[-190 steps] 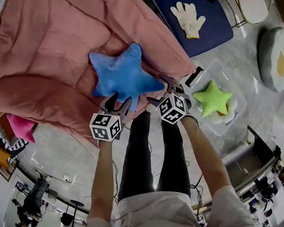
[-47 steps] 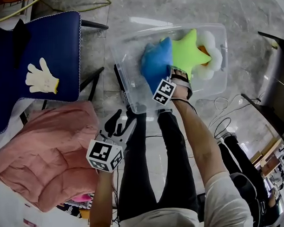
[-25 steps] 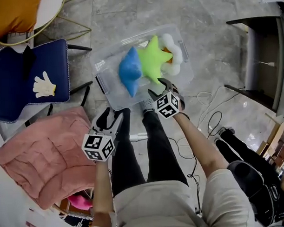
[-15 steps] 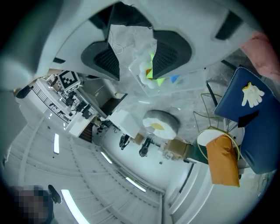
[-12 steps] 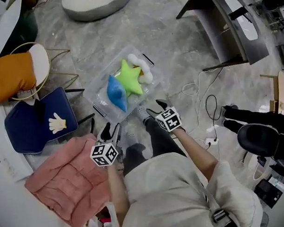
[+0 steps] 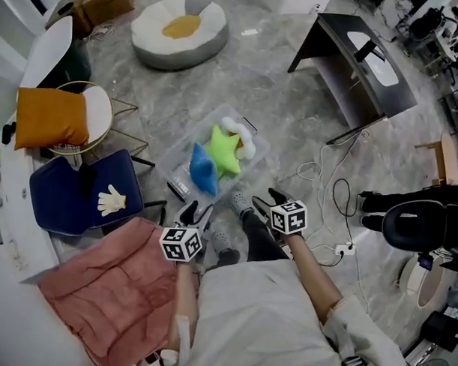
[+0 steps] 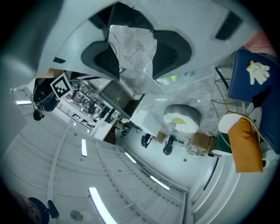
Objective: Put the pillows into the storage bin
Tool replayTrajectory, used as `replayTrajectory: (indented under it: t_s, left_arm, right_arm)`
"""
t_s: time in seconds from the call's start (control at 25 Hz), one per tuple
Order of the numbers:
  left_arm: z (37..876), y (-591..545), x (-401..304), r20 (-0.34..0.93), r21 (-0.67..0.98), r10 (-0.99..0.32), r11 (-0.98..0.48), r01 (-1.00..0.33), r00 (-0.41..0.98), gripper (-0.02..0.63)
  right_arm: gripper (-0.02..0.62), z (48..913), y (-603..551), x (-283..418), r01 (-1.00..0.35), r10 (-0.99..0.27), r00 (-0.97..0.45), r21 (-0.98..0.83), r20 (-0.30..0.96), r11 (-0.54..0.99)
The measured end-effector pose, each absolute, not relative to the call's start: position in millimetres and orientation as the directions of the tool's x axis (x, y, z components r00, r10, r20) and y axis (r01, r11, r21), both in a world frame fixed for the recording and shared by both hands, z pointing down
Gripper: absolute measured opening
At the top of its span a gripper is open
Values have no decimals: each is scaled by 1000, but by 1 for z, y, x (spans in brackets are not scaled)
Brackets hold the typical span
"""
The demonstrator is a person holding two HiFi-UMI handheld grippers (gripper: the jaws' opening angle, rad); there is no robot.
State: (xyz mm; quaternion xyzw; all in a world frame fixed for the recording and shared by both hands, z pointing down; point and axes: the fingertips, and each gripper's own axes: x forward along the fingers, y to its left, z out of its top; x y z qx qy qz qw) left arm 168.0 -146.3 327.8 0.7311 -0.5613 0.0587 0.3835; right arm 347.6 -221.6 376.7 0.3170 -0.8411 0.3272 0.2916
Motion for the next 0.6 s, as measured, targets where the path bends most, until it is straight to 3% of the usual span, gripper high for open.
replayTrajectory:
  t_s: [0.52,0.6]
  left_arm:
    - [300,-99,178,500,479,-769,-139,-867,399,236]
    - [301,-101,171,499,478,-771,-135,-868,395,236]
  right_arm:
    - [275,357,-122,287,-721,-357,-662,-428,659,546]
    - [241,357,-116,275,-702,-342,-666,-402,663,587]
